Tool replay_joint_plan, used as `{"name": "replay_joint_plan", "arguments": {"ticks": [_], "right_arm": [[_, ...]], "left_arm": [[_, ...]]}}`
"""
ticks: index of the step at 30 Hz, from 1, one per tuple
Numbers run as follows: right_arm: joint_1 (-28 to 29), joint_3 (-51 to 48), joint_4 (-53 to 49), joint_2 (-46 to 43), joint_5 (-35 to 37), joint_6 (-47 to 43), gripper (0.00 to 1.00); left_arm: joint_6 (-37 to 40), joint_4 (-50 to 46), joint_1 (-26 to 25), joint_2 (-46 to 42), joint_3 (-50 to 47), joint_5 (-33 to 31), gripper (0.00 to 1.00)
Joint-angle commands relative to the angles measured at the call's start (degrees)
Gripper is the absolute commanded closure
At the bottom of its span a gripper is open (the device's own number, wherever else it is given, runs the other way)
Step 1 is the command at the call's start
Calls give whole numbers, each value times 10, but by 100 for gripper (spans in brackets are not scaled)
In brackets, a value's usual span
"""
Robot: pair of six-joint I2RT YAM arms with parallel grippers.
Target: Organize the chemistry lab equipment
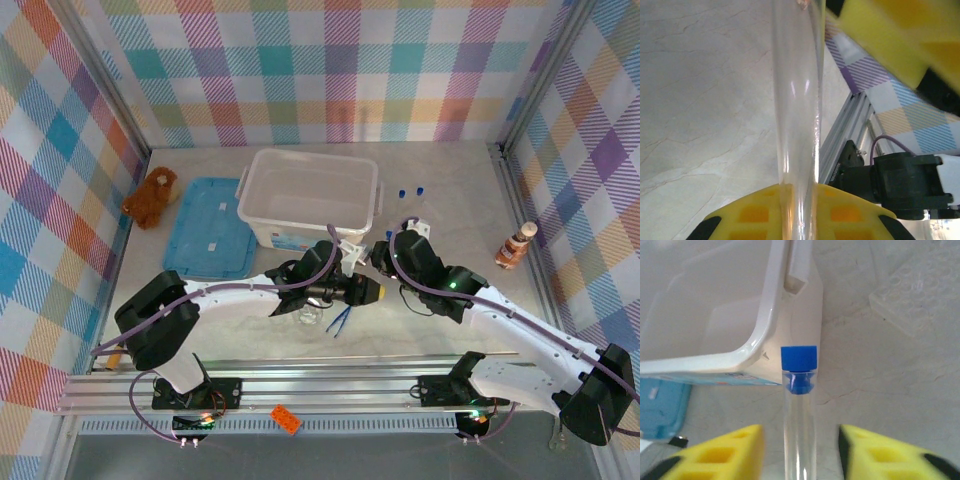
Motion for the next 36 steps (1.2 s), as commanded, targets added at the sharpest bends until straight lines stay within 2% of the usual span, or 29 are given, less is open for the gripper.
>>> {"name": "replay_joint_plan", "arguments": {"ticks": [1,4,11,16,26,36], "right_arm": [[-2,43,-31,-20,10,-29,42],[-31,83,-81,-19,-19,-67,40],[-176,164,-167,32,-272,-144,40],[-204,182,-180,77,-391,-183,40],[-204,159,-137,114,-476,-180,42],[-204,154,-133,141,-496,-191,52]], "left_arm": [[42,-36,-3,-27,6,-15,99],[77,-67,-4,-38,3,-37,99],[155,-117,-4,-54,3,-74,99],[207,-142,-4,-67,0,-106,99],[227,-147,-4,-78,-13,-111,99],[227,-141,-4,-84,-20,-110,99]]}}
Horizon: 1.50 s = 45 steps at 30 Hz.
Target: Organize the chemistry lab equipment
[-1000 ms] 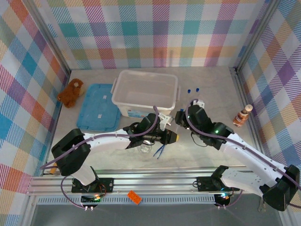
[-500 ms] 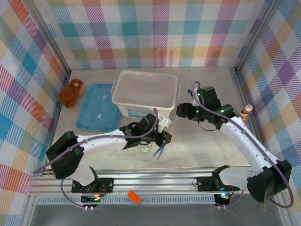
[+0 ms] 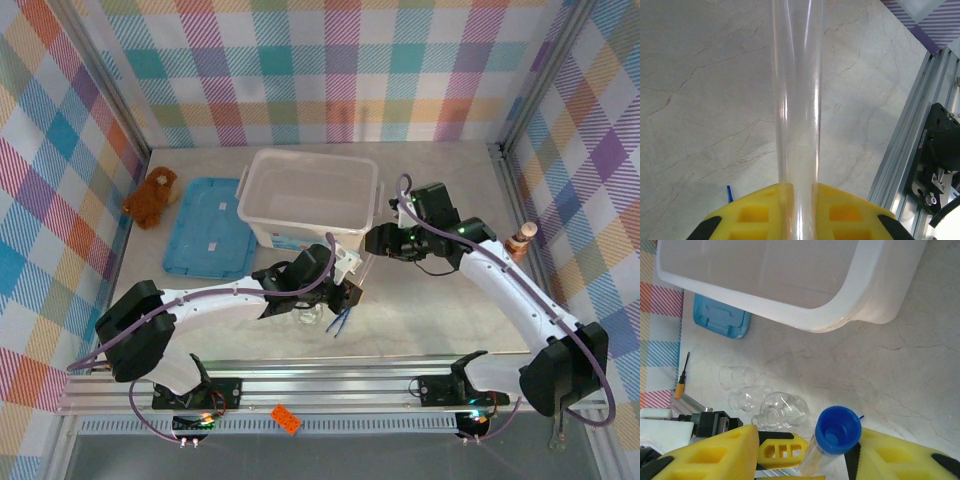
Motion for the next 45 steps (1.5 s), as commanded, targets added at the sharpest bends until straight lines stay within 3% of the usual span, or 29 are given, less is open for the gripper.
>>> {"name": "replay_joint_plan", "arguments": {"ticks": [1,8,16,19,21,23,27,34,37,45], "right_arm": [[-3,-10,13,7,-22,-12,53],[-3,-21,29,14,-26,-7,61],[-3,-24,37,21,-29,-4,77],[-3,-21,34,17,-28,-4,79],[-4,-21,33,12,-24,-5,79],[-5,-19,30,8,-17,-4,79],[-14,-18,22,-9,5,-4,79],[-23,0,-10,-36,136,-21,78],[-23,0,1,-36,209,-24,78],[-23,-26,64,-55,408,-19,79]], "left_arm": [[11,7,-4,-19,-8,0,99],[10,7,-4,-20,-8,3,99],[8,7,-4,-21,-10,-1,97],[7,7,-4,-21,-11,-3,83],[5,6,-3,-22,-11,-4,63],[2,6,-4,-24,-12,-10,53],[-3,6,-3,-34,-18,-27,46],[-13,4,3,-60,-29,-48,43],[-14,-2,5,-63,-28,-57,35],[-21,-23,6,-86,-36,-98,36]]}}
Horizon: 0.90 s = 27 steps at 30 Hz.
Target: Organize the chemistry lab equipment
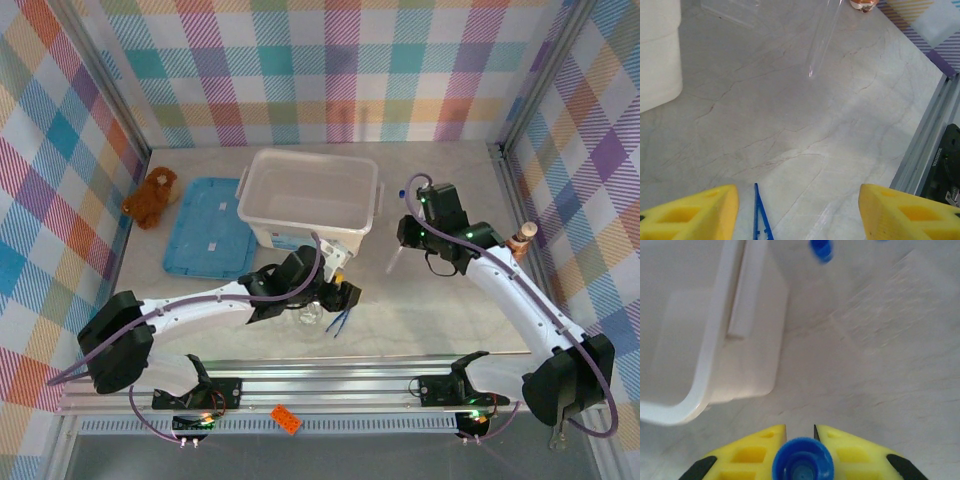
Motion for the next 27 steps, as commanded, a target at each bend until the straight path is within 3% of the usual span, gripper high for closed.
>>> {"name": "replay_joint_plan", "arguments": {"ticks": [1,8,15,27], "right_arm": [[-2,-12,46,-25,121,-1,79],[-2,-20,122,-19,252,-22,78],[-9,-20,197,30,317,-44,77],[-81,28,280,170,289,-29,76]], "left_arm": [[-7,-23,4,-24,-6,-32,35],[-6,-59,4,-44,-11,-89,36],[-4,-93,4,-71,-20,-132,36],[-6,-123,4,-116,-40,-160,36]]}}
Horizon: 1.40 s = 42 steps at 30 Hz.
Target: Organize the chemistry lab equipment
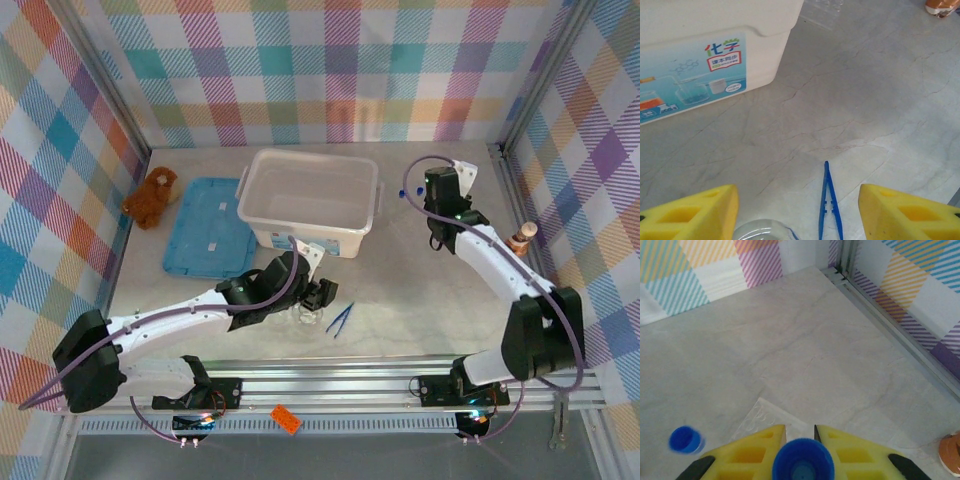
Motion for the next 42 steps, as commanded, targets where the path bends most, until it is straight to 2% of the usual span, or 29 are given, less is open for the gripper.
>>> {"name": "replay_joint_plan", "arguments": {"ticks": [1,10,22,33,42], "right_arm": [[-5,37,47,35,-8,-4,76],[-18,53,83,83,-18,-26,76],[-46,57,95,112,-28,-31,76],[-46,70,94,136,-37,-31,76],[-47,60,93,137,-43,-27,65]], "left_arm": [[-4,-21,4,-23,-14,-20,36],[-13,-42,5,-61,-33,-38,35],[-17,-48,6,-65,-34,-41,36],[-19,-51,6,-71,-39,-44,36],[-21,-46,7,-65,-39,-41,36]]}}
